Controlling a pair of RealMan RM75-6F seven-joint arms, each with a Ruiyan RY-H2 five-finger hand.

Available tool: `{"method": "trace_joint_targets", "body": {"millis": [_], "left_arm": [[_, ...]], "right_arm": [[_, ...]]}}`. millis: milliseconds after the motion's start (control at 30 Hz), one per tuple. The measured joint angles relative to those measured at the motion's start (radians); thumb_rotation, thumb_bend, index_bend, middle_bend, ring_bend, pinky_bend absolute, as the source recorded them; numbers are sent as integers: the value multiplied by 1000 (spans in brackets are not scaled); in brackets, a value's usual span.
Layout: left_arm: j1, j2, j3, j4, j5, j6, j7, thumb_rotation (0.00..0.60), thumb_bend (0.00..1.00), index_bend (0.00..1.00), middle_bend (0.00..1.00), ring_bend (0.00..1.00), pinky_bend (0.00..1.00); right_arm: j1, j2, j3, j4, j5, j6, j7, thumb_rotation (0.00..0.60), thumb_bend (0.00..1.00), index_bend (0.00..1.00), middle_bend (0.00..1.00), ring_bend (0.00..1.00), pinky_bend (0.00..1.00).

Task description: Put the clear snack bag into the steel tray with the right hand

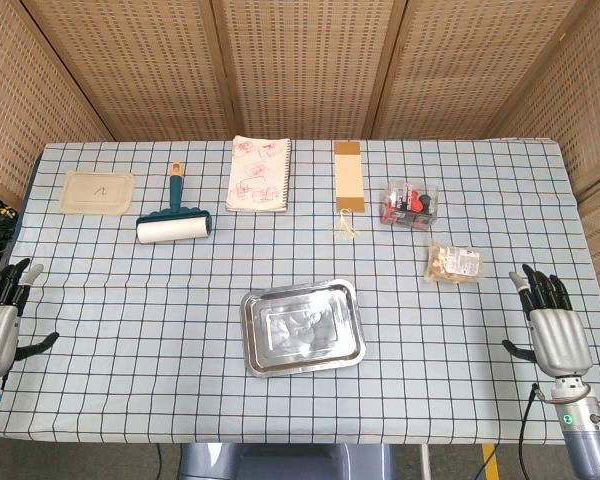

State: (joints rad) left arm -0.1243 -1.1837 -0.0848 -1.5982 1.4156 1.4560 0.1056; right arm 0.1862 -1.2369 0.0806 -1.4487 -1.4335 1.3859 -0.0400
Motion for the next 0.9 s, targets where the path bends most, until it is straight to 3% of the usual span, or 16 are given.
{"method": "trace_joint_targets", "body": {"millis": [667, 900], "left_arm": [[12, 9, 0, -2, 13, 28, -18, 600, 154, 0, 0, 0, 0], [15, 7, 0, -9, 16, 38, -1, 600, 167, 0, 0, 0, 0]], "right_arm": [[9, -3, 8, -16, 6, -24, -10, 600, 140, 37, 0, 0, 0], [58, 7, 32, -39, 22, -91, -31, 600, 141, 37, 0, 0, 0]]}}
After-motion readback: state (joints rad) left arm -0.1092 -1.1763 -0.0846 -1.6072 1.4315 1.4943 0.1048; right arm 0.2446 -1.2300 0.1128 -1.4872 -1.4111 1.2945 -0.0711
